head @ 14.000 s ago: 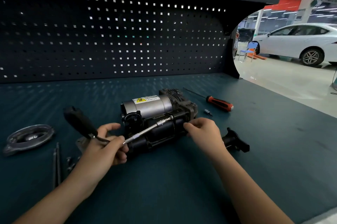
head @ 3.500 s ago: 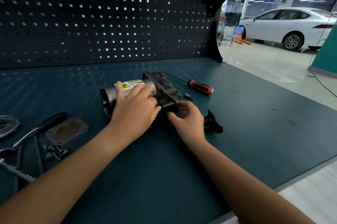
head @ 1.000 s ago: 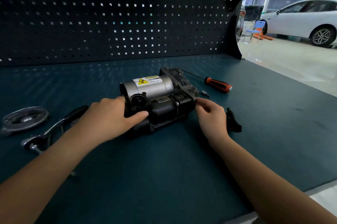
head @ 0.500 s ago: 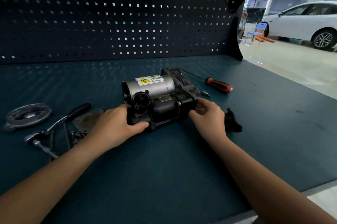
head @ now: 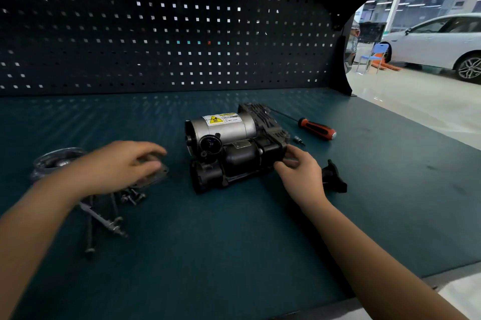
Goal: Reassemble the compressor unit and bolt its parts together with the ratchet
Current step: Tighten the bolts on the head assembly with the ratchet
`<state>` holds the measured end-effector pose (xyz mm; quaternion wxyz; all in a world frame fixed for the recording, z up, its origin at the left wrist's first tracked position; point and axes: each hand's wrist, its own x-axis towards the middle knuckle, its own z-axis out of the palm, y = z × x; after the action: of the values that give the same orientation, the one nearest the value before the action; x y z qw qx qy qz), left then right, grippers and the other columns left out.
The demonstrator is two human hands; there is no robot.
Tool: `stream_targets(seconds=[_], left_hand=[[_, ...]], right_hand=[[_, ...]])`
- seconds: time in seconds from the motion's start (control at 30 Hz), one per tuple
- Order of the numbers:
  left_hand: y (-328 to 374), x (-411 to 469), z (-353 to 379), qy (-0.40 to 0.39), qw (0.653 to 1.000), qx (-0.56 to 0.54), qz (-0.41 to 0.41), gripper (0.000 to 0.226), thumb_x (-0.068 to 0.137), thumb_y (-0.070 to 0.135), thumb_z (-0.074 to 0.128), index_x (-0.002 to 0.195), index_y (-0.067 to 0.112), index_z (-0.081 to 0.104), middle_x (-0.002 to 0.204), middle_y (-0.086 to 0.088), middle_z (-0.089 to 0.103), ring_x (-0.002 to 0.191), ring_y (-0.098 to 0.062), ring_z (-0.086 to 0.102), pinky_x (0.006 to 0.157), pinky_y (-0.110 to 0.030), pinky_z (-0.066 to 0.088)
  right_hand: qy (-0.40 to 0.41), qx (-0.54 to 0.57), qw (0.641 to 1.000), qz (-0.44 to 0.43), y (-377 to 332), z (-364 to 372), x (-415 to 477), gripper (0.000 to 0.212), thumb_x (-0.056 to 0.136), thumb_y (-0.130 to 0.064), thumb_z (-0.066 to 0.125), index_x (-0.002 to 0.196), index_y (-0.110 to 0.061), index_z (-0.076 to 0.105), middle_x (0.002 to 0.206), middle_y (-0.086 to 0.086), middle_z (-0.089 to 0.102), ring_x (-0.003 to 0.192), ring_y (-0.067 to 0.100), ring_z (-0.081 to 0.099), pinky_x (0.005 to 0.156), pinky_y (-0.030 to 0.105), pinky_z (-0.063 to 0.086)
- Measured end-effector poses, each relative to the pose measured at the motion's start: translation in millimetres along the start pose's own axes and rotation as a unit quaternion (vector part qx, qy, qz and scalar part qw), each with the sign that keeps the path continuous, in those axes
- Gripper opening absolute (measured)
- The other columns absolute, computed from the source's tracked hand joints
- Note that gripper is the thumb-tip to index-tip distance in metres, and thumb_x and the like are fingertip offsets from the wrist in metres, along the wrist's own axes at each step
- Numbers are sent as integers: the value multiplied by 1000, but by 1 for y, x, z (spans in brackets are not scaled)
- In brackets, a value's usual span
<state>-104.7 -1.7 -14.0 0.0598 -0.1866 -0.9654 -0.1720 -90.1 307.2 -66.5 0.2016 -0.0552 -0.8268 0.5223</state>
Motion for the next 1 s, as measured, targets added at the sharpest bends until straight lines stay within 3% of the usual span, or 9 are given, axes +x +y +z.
stream_targets(seconds=[0.1, 0.17, 0.33, 0.43, 0.6, 0.7, 0.83, 0.93, 1.0], left_hand=[[-57, -29, -7, 116, 981, 147, 42, 47, 56, -23, 72, 88, 12, 72, 83, -6, 72, 72, -28, 70, 64, -43, 57], [-89, -47, 0, 157, 966, 194, 70, 55, 39, -32, 73, 82, 2, 70, 84, -19, 70, 70, -41, 67, 57, -57, 54], [-104, -52, 8, 216, 965, 109, -100, 16, 76, 13, 75, 91, 14, 72, 88, -8, 72, 74, -26, 66, 66, -33, 48], [-91, -30, 10, 82, 974, 98, -188, 18, 84, 37, 64, 89, 20, 70, 87, 0, 66, 79, -17, 57, 71, -28, 45], [-82, -15, 15, 41, 969, 147, -196, 24, 93, 31, 53, 79, 12, 62, 79, -5, 63, 76, -20, 56, 66, -29, 41], [-84, -17, 13, 152, 967, -15, -206, 27, 93, 21, 53, 68, 11, 53, 63, -9, 58, 62, -24, 56, 59, -33, 38], [-73, -22, -10, 318, 894, -218, -230, 32, 97, 23, 45, 68, 9, 49, 55, -10, 55, 47, -23, 50, 43, -26, 39], [-49, -23, -24, 332, 801, -425, -260, 28, 99, 26, 36, 73, 16, 42, 41, 3, 56, 27, -11, 46, 29, -8, 29], [-23, -22, -23, 332, 783, -464, -249, 26, 100, 26, 34, 76, 18, 40, 41, 2, 56, 25, -7, 42, 29, -8, 29]], right_hand=[[5, 9, 1000, 5, 1, 0, 2, 37, 83, -7, 57, 118, -16, 62, 115, 6, 62, 100, 12, 61, 86, 24, 46], [7, 11, 1000, 9, 1, 0, 2, 35, 83, -8, 57, 116, -17, 63, 113, 7, 63, 98, 13, 62, 84, 25, 47], [23, 20, 1000, 5, -1, 2, 2, 26, 81, -5, 58, 99, -22, 67, 83, -9, 68, 83, 6, 63, 72, 21, 41], [31, 30, 999, 12, 0, 0, 0, 30, 82, -4, 59, 108, -17, 68, 78, -17, 64, 81, 4, 61, 73, 17, 40], [29, 30, 999, 23, 2, 0, -2, 34, 84, -5, 61, 118, -7, 62, 87, -8, 64, 76, -1, 55, 80, 19, 39], [45, 30, 998, 27, 1, -1, -1, 34, 84, -6, 61, 118, -5, 61, 89, -6, 63, 78, 2, 55, 80, 19, 39], [59, -34, 998, -1, -7, -4, -6, 13, 85, -11, 60, 95, -15, 66, 71, -14, 57, 70, 6, 55, 61, 3, 35], [-19, -99, 990, -100, -24, 3, -25, 10, 85, -11, 61, 83, -17, 68, 61, -14, 56, 56, 1, 50, 55, 3, 35], [-127, -62, 979, -148, -35, 15, -43, 11, 88, -15, 60, 89, -15, 71, 65, -8, 59, 54, -2, 49, 60, 10, 38]])
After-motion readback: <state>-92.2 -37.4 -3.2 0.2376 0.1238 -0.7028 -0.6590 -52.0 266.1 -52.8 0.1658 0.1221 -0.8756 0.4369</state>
